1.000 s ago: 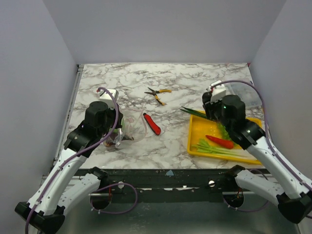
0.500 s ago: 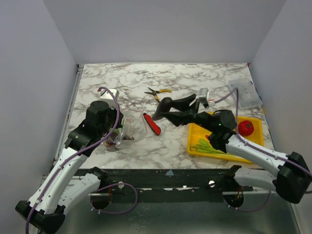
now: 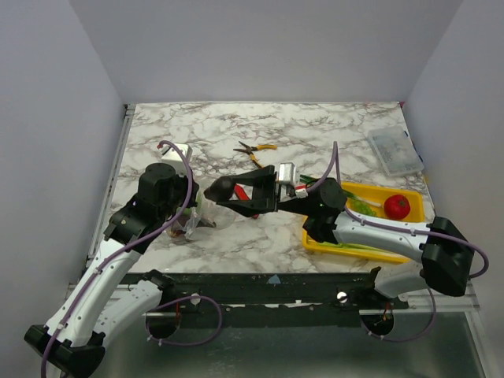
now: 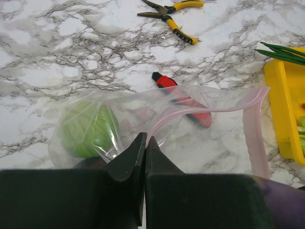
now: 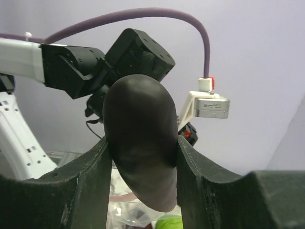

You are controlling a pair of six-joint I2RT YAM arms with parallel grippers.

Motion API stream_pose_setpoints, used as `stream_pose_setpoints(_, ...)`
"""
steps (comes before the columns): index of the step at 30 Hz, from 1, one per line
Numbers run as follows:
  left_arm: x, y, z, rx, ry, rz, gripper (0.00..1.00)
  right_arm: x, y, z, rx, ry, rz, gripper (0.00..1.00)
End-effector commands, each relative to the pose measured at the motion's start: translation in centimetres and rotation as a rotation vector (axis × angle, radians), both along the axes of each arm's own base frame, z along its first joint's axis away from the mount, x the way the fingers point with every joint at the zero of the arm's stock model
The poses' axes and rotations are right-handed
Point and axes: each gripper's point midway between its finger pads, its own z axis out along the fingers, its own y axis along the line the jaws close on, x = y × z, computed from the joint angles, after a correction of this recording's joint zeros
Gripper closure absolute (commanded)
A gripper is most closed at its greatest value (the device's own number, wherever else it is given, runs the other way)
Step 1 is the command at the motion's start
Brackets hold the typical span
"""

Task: Place the food in the zip-top bag and seal the zipper
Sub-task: Place the fake vegetable in the zipper food storage bag.

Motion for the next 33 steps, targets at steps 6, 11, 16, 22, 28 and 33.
stream_pose_setpoints(6, 0.0, 0.3, 0.5, -0.005, -0.031, 0.007, 1.0, 4.2, 1.4, -3.3, -0.022, -0.123, -0.229, 0.7)
stream_pose_setpoints(11, 0.0, 0.4, 0.6, -0.005, -0.038, 0.012, 1.0, 5.2, 0.7, -5.3, 0.046, -0.034, -0.269, 0.23)
stream_pose_setpoints(16, -0.1, 0.3, 0.6, -0.007, -0.036, 0.007, 1.0, 5.6, 1.7, -5.9, -0.023, 0.024, -0.254, 0.0)
stream_pose_setpoints(22, -0.1, 0.3, 0.7, -0.009, -0.038, 0.006, 1.0, 7.3, -0.2, -5.1, -0.072, 0.139, -0.374, 0.0)
stream_pose_setpoints(28, -0.1, 0.2, 0.6, -0.011, -0.035, 0.003, 1.0, 9.6, -4.6, -6.1, -0.204, 0.429, -0.593, 0.0)
stream_pose_setpoints(33, 0.0, 0.1, 0.6, -0.012, -0.03, -0.003, 1.0, 10.0, -11.8, -9.1, -0.405, 0.436, -0.857, 0.0)
